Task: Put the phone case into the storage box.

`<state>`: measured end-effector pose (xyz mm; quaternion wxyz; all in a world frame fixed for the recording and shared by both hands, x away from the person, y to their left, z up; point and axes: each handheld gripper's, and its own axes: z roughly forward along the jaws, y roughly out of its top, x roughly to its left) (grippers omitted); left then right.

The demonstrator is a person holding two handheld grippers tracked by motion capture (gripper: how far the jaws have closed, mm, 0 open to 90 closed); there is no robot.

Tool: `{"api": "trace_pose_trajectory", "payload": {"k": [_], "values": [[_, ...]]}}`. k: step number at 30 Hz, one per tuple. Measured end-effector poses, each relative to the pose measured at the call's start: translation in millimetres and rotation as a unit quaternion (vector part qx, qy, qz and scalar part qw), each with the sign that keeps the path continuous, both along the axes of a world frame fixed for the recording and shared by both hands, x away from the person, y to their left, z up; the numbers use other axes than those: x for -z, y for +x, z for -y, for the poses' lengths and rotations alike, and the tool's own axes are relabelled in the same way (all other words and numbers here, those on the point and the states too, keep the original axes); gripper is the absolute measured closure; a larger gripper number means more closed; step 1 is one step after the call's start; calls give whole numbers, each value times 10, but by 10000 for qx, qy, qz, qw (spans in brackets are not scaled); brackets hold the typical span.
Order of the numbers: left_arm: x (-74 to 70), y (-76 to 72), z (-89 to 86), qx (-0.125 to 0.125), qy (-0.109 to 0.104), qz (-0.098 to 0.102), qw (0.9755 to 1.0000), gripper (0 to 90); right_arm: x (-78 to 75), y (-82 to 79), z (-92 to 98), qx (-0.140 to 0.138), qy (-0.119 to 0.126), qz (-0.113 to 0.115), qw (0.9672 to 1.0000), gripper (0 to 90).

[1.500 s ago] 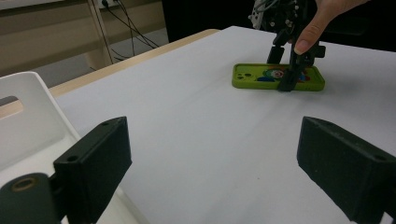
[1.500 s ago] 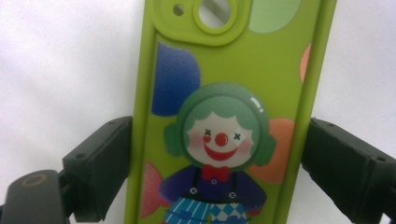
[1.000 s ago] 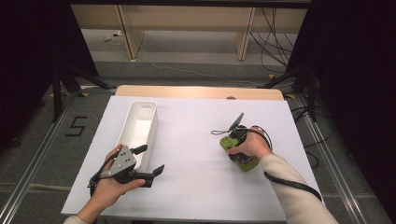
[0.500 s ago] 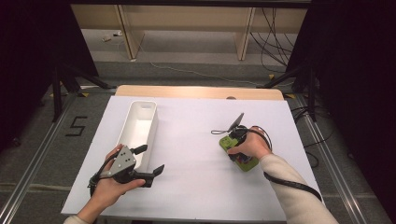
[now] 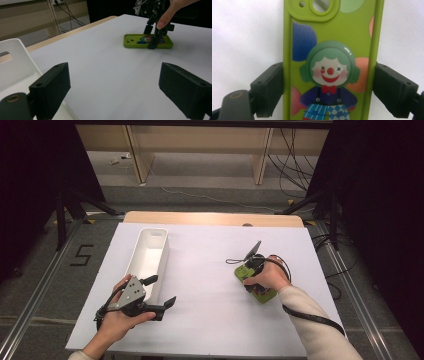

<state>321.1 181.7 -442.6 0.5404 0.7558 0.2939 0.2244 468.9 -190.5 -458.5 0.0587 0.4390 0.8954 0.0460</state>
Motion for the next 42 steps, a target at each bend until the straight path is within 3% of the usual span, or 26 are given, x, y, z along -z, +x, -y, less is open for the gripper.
{"api": "trace_pose_trajectory", "payload": {"k": [7, 15, 18, 20, 25, 26, 30, 34, 35, 36, 37, 38, 39, 42], "values": [[-1, -2, 2, 2, 0, 3, 10000, 101, -61, -18, 4, -22, 96, 132, 9999, 168], [-2, -3, 4, 0, -8, 2, 10000, 103, -142, -99, 10, -201, 217, 514, 9982, 168], [-3, -5, 6, 6, -18, 1, 10000, 105, -183, -171, 33, -280, 362, 788, 9958, 168], [-3, -5, 6, 4, -20, 1, 10000, 106, -188, -180, 43, -323, 383, 850, 9951, 168], [-8, -9, 11, 6, -29, 5, 10000, 108, -232, -282, 103, -394, 616, 1213, 9899, 168], [-9, -10, 12, 8, -25, 9, 10000, 108, -232, -282, 103, -394, 616, 1213, 9899, 168], [-8, -10, 14, 8, -28, 6, 10000, 109, -245, -364, 159, -446, 892, 1435, 9846, 168], [-9, -10, 14, 3, -40, 6, 10000, 110, -236, -406, 194, -476, 974, 1556, 9818, 167], [-8, -9, 15, 1, -34, 10, 10000, 110, -224, -430, 221, -527, 1040, 1662, 9792, 168], [-8, -9, 15, 1, -34, 10, 10000, 111, -224, -430, 221, -527, 1040, 1662, 9792, 168], [-8, -10, 16, 2, -34, 13, 10000, 111, -217, -449, 242, -549, 1125, 1763, 9763, 167], [-8, -10, 16, 2, -34, 13, 10000, 111, -217, -449, 242, -549, 1125, 1763, 9763, 167], [-9, -10, 16, -1, -38, 13, 10000, 112, -211, -466, 259, -563, 1190, 1848, 9739, 167], [-8, -9, 16, -2, -39, 12, 10000, 113, -205, -495, 285, -539, 1310, 1942, 9707, 167]]}}
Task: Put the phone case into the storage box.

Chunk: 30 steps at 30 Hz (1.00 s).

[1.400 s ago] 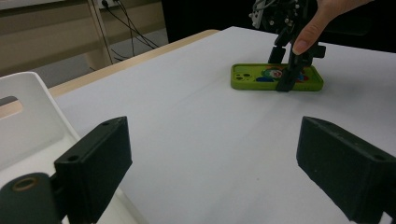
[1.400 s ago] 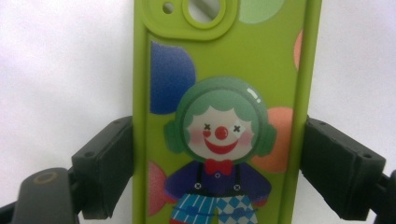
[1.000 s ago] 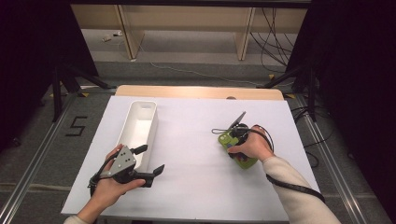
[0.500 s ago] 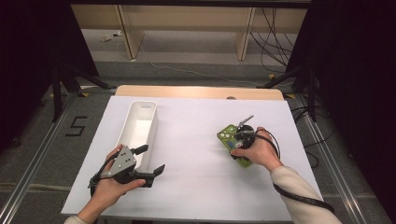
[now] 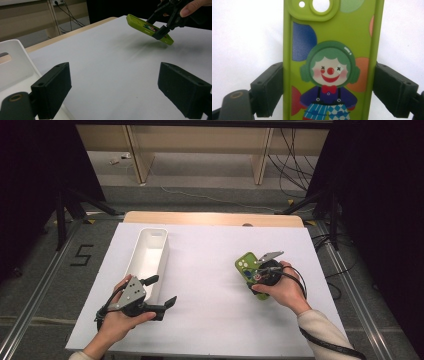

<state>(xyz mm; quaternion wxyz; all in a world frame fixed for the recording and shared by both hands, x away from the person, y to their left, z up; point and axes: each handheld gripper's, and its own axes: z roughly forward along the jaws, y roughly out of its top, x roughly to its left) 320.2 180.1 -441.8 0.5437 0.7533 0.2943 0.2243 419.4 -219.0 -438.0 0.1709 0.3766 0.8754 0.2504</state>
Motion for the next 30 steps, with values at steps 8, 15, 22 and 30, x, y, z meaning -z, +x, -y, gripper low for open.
{"api": "trace_pose_trajectory", "payload": {"k": [8, 15, 22, 30], "values": [[-1, -2, 1, -5, -13, -3, 10000, 116, 25, -60, 35, -26, 379, 251, 9990, 167], [-1, -5, 3, -9, -24, -7, 10000, 120, 63, -125, 57, -23, 729, 380, 9966, 166], [-2, -7, 4, -10, -42, -1, 10000, 124, 91, -163, 60, -76, 997, 577, 9933, 166], [-5, -6, -3, -31, -43, 14, 10000, 126, 106, -199, 37, -186, 1241, 720, 9895, 166]]}}
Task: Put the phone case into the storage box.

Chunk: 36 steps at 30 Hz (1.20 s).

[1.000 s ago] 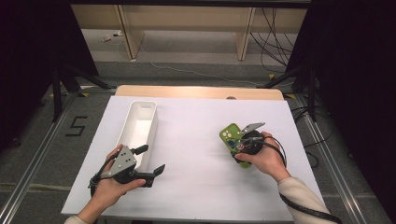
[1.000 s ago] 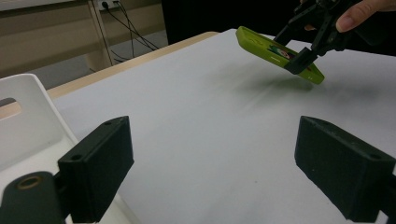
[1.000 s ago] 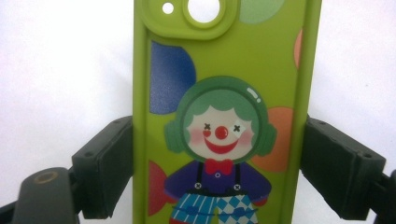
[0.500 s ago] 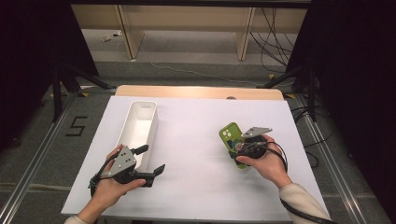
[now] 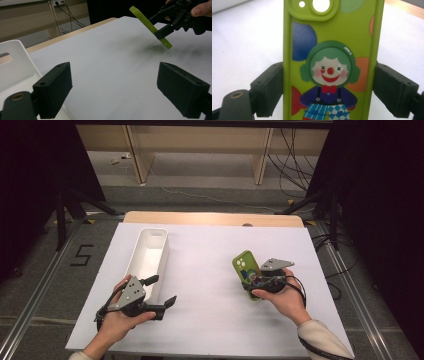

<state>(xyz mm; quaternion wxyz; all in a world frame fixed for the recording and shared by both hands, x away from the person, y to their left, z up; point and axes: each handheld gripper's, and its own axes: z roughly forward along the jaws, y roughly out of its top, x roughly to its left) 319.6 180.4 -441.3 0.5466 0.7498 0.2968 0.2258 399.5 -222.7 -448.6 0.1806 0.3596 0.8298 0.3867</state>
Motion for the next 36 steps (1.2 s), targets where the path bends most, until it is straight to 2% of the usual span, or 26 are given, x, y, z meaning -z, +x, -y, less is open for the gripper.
{"api": "trace_pose_trajectory", "payload": {"k": [8, 15, 25, 30, 36], "values": [[-12, -1, -5, -14, -20, 11, 10000, 126, 8, -45, -12, -110, 201, -6, 9997, 166], [-47, -13, 9, -13, -78, 15, 10000, 132, -7, -89, -68, -207, 413, 131, 9988, 167], [-222, -12, 63, -41, -221, 90, 9997, 142, -28, -143, -161, -314, 665, 277, 9969, 167], [-328, 58, 132, -57, -260, 146, 9995, 144, -65, -163, -185, -307, 811, 392, 9955, 167], [-414, 178, 256, -84, -243, 158, 9995, 149, -86, -180, -226, -324, 897, 411, 9946, 167]]}}
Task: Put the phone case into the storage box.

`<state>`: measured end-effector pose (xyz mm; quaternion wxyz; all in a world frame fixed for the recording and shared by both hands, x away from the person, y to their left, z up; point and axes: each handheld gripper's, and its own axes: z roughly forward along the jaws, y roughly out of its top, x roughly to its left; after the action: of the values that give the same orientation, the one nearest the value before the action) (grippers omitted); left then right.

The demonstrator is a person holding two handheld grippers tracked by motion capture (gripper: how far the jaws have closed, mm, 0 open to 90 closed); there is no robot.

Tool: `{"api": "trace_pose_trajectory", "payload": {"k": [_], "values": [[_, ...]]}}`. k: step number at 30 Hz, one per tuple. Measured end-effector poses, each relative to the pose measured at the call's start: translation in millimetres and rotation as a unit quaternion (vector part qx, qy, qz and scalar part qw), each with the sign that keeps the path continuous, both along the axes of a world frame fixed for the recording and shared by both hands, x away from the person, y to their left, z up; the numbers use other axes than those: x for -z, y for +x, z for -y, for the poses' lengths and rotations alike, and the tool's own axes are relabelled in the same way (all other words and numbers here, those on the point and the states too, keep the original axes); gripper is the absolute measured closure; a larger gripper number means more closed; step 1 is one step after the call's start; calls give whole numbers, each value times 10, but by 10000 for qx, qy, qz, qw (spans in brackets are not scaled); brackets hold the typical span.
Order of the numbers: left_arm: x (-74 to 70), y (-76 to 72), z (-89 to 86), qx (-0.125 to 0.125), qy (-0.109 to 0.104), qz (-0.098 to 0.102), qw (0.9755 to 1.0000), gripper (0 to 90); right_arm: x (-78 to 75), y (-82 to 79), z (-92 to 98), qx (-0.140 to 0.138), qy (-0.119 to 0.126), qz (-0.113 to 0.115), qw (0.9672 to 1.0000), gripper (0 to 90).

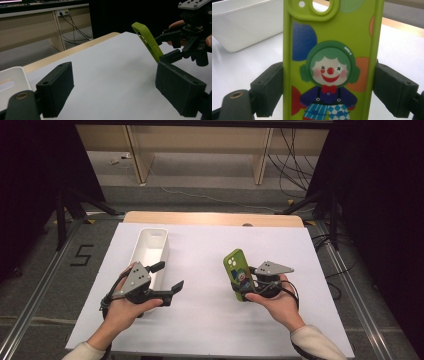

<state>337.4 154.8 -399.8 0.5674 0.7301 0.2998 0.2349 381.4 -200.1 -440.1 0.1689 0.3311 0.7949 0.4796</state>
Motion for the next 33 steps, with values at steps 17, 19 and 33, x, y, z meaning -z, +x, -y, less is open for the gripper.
{"api": "trace_pose_trajectory", "payload": {"k": [17, 19, 33], "values": [[-70, 180, 462, 304, -134, -220, 9992, 159, -44, -37, -123, -26, 147, 198, 9997, 167], [-72, 195, 508, 333, -149, -255, 9990, 162, -46, -40, -138, -33, 143, 201, 9997, 167], [-51, 275, 740, 438, -85, -253, 9987, 260, -14, -54, -259, -90, 81, 216, 9997, 167]]}}
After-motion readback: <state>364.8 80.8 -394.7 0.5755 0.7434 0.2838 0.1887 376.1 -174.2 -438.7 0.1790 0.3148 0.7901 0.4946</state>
